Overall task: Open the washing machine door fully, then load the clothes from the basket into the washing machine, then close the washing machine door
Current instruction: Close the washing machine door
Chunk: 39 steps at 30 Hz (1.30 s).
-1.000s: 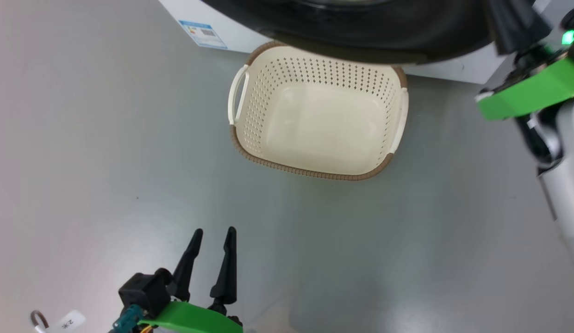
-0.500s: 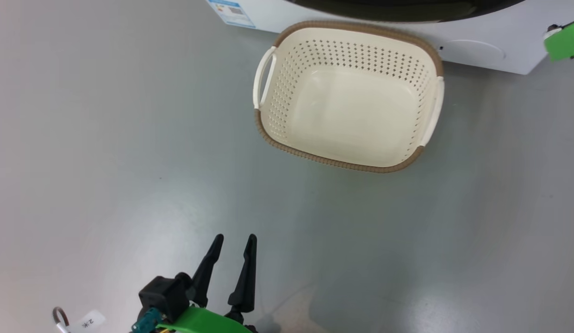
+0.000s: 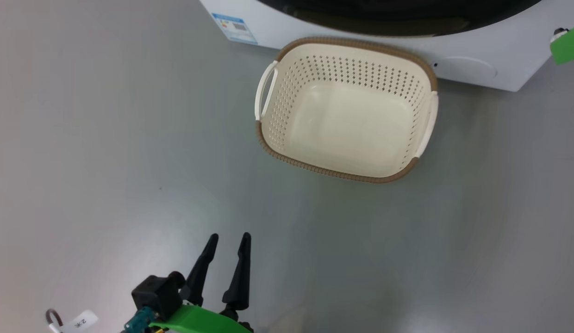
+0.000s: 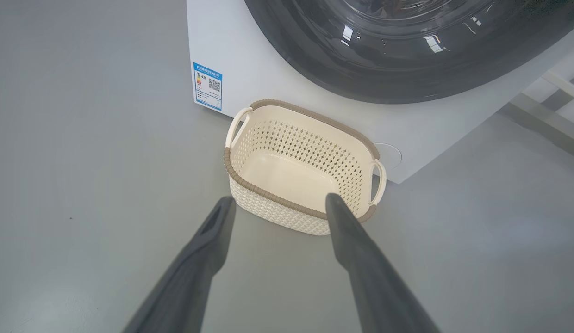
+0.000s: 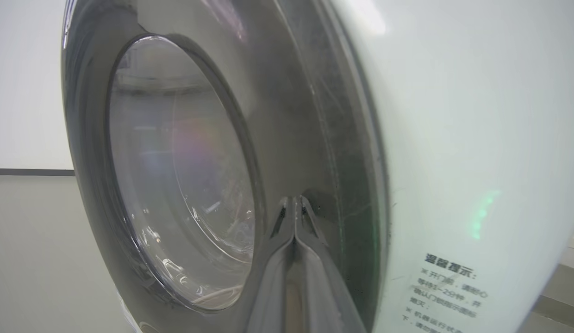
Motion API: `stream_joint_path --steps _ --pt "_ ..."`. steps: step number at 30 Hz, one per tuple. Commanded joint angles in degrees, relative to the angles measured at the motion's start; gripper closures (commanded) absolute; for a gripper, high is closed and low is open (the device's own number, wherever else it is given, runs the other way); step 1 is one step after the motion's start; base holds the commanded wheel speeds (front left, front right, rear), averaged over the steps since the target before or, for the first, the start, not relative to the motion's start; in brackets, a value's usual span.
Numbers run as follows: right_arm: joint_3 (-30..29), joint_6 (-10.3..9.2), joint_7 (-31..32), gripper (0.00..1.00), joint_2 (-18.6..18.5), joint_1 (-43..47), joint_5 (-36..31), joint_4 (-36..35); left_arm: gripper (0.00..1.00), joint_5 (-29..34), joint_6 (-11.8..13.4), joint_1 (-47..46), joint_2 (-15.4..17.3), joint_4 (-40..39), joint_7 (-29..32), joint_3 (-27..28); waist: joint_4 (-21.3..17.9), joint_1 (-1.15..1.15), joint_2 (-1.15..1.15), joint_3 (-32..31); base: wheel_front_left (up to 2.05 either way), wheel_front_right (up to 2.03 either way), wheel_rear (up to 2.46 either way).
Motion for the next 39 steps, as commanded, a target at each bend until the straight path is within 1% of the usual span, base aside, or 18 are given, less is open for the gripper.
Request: stream_joint_path --steps 1,3,4,5,6,7,8,9,10,12,15,16,19,25,31,39 --pt "-1.52 -1.54 0.2 1.0 -0.17 1.55 1.03 -2.07 0.0 0.35 -0.05 -0.49 0.76 -0.53 -0.78 2.52 -2.14 0.0 0.0 -2.57 0.0 0.0 0.0" --pt "-1.93 -1.54 0.2 1.0 1.55 5.0 2.16 -4.11 0.0 0.75 -0.47 -0.87 0.76 0.62 -0.78 3.14 -3.59 0.0 0.0 -4.46 0.0 0.0 0.0" --pt "-2.05 -1.54 0.2 0.93 2.43 7.03 2.51 -5.33 0.0 1.03 -0.45 -1.06 0.76 1.2 -0.78 3.71 -4.47 0.0 0.0 -5.5 0.0 0.0 0.0" --pt "-2.01 -1.54 0.2 0.69 4.35 11.48 2.9 -7.78 0.0 1.01 -0.6 -1.34 0.76 2.19 -0.78 5.06 -6.52 0.0 0.0 -7.66 0.0 0.0 0.0" --pt "-2.08 -1.54 0.2 0.62 5.38 13.81 3.22 -8.95 0.0 1.13 -0.66 -1.42 0.76 2.74 -0.78 5.75 -7.64 0.0 0.0 -8.85 0.0 0.0 0.0" --pt "-1.92 -1.54 0.2 0.57 6.17 16.06 3.53 -9.91 0.0 0.9 -0.98 -1.41 0.76 3.32 -0.78 6.28 -8.78 0.0 0.0 -10.05 0.0 0.0 0.0" --pt "-1.9 -1.54 0.2 0.51 6.99 18.31 3.87 -10.83 0.0 0.56 -1.51 -1.25 0.76 4.26 -0.78 6.57 -9.94 0.0 0.0 -11.32 0.0 0.0 0.0" --pt "-1.78 -1.54 0.2 0.31 7.76 20.55 4.23 -11.72 0.0 0.47 -1.93 -1.11 0.76 5.43 -0.78 6.85 -11.11 0.0 0.0 -12.59 0.0 0.0 0.0" --pt "-1.71 -1.54 0.2 0.15 8.37 22.71 4.45 -12.52 0.0 0.59 -2.26 -1.05 0.76 6.46 -0.78 7.25 -12.24 0.0 0.0 -13.84 0.0 0.0 0.0" --pt "-1.86 -1.54 0.2 0.0 9.92 27.05 5.08 -13.99 0.0 1.21 -2.82 -0.77 0.76 8.28 -0.78 8.3 -14.61 0.0 0.0 -16.35 0.0 0.0 0.0" --pt "-1.37 -1.54 0.2 0.0 11.79 32.87 5.34 -15.5 0.0 2.17 -3.68 0.18 0.76 9.52 -0.78 10.13 -18.07 0.0 0.0 -19.8 0.0 0.0 0.0" --pt "-1.37 -1.54 0.2 0.0 11.79 32.87 5.34 -15.5 0.0 2.17 -3.68 0.18 0.76 9.52 -0.78 10.13 -18.07 0.0 0.0 -19.8 0.0 0.0 0.0" --pt "-2.28 -1.54 0.2 0.0 14.09 38.0 5.92 -16.89 0.0 3.71 -4.37 1.61 0.76 10.37 -0.78 12.03 -21.01 0.0 0.0 -22.83 0.0 0.0 0.0" --pt "-3.7 -1.54 0.2 0.0 16.38 49.26 4.72 -19.17 0.0 5.34 -4.69 5.08 0.76 11.27 -0.78 15.32 -24.6 0.0 0.0 -27.96 0.0 0.0 0.0" --pt "-5.02 -1.54 0.2 0.0 16.58 56.36 2.77 -22.75 0.0 6.34 -5.79 6.57 0.76 10.79 -0.78 16.17 -25.96 0.0 0.0 -29.23 0.0 0.0 0.0" --pt "-8.41 -1.54 0.2 0.0 17.96 60.68 1.41 -25.17 0.0 7.01 -5.86 7.2 0.76 10.67 -0.78 18.11 -26.79 0.0 0.0 -30.01 0.0 0.0 0.0"
